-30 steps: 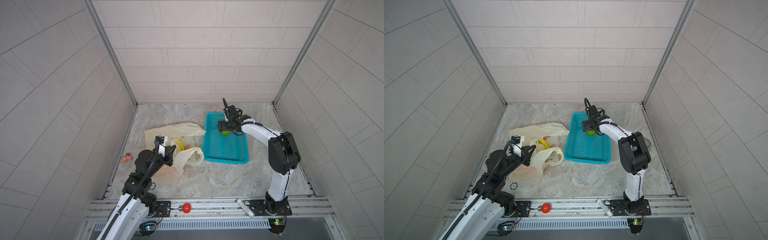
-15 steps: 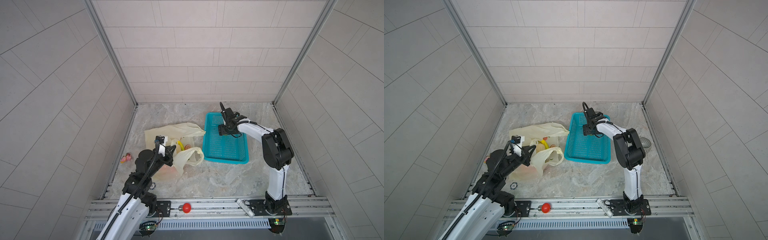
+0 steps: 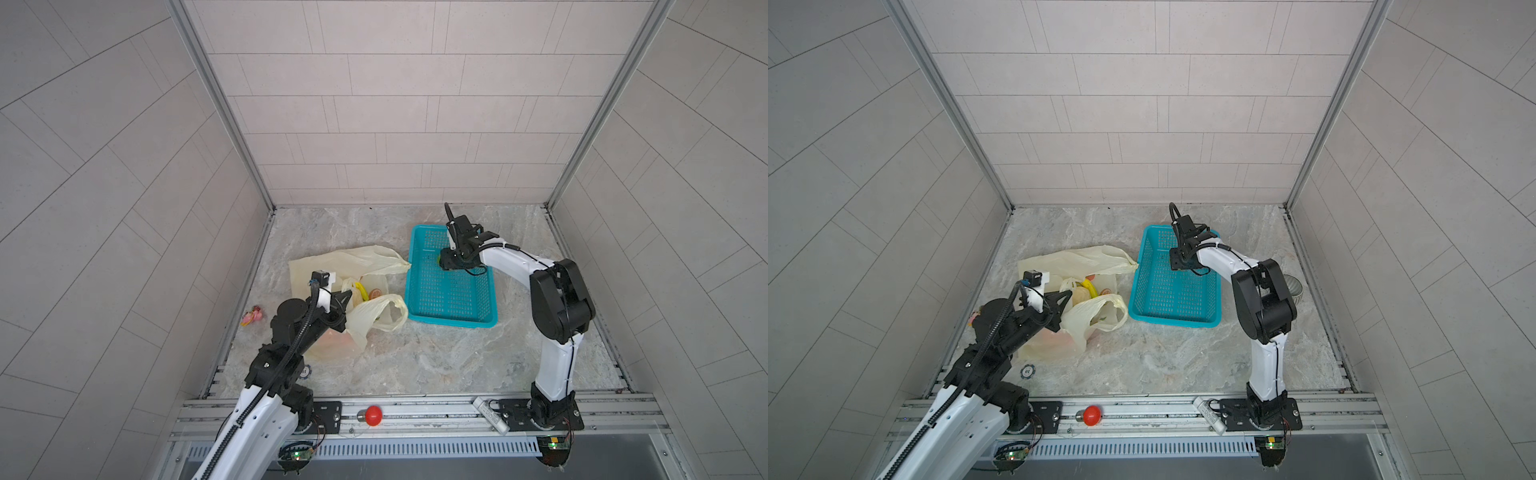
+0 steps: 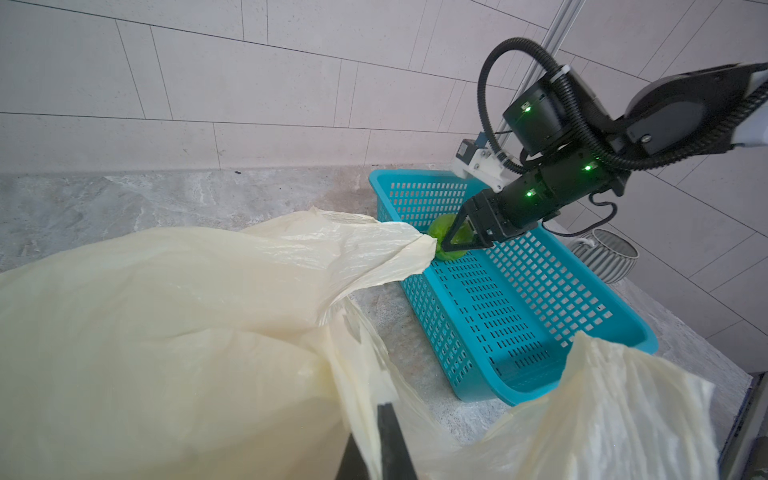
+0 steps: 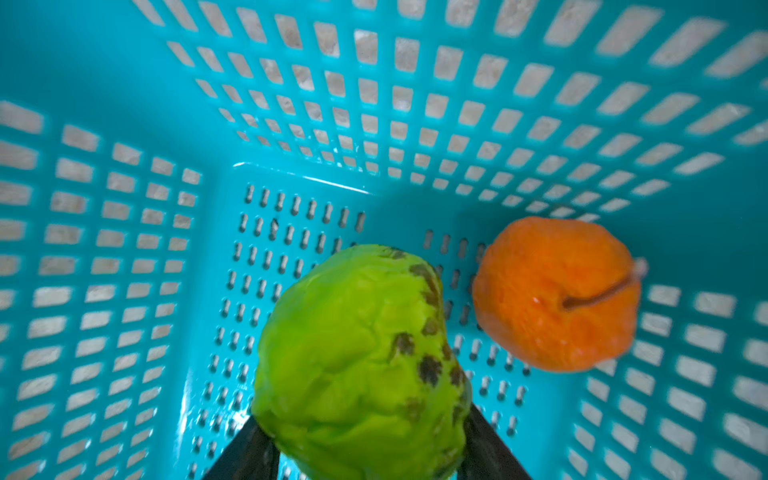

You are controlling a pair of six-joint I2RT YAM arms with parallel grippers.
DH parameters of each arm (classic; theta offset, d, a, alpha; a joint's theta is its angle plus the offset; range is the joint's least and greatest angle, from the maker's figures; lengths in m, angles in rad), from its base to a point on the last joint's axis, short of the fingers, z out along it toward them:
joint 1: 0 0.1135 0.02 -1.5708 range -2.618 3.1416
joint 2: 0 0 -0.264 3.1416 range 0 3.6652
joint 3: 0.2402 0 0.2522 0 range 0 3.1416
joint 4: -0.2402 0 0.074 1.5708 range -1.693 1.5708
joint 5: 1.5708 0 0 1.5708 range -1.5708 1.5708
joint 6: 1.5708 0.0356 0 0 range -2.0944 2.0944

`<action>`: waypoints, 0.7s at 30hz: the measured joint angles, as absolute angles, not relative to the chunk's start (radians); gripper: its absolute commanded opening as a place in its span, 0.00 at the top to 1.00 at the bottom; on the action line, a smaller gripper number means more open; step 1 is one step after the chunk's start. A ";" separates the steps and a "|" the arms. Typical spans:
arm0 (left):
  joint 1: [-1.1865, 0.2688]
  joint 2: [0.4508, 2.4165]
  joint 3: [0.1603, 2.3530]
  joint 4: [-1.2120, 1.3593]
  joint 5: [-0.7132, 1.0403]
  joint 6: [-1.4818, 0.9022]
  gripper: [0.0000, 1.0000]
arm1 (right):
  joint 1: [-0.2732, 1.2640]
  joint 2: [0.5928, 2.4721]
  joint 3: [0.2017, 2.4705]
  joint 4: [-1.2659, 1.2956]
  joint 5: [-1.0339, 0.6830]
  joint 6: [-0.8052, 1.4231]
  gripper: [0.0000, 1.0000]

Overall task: Place the fruits into the plastic bag
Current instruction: 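Carry the green fruit into the bag with the right gripper and release it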

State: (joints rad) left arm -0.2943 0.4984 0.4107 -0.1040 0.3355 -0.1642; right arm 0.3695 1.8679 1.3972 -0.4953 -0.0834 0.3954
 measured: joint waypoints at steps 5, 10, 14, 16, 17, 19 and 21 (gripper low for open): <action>-0.294 0.498 0.411 -0.104 0.335 -0.164 1.00 | 0.442 1.637 1.271 -0.429 -0.170 0.397 0.56; -0.294 0.497 0.411 -0.104 0.335 -0.164 1.00 | 0.602 1.529 1.176 -0.315 -0.325 0.377 0.55; -0.294 0.497 0.411 -0.104 0.336 -0.164 1.00 | 0.702 1.552 1.150 -0.221 -0.430 0.381 0.55; -0.294 0.495 0.411 -0.104 0.336 -0.164 1.00 | 0.731 1.586 1.159 -0.181 -0.467 0.386 0.55; -0.294 0.493 0.411 -0.104 0.336 -0.164 1.00 | 0.744 1.612 1.174 -0.170 -0.482 0.390 0.55; -0.294 0.489 0.411 -0.103 0.339 -0.164 1.00 | 0.767 1.670 1.213 -0.147 -0.505 0.395 0.54; -0.294 0.487 0.411 -0.102 0.345 -0.165 1.00 | 0.788 1.745 1.268 -0.131 -0.521 0.398 0.54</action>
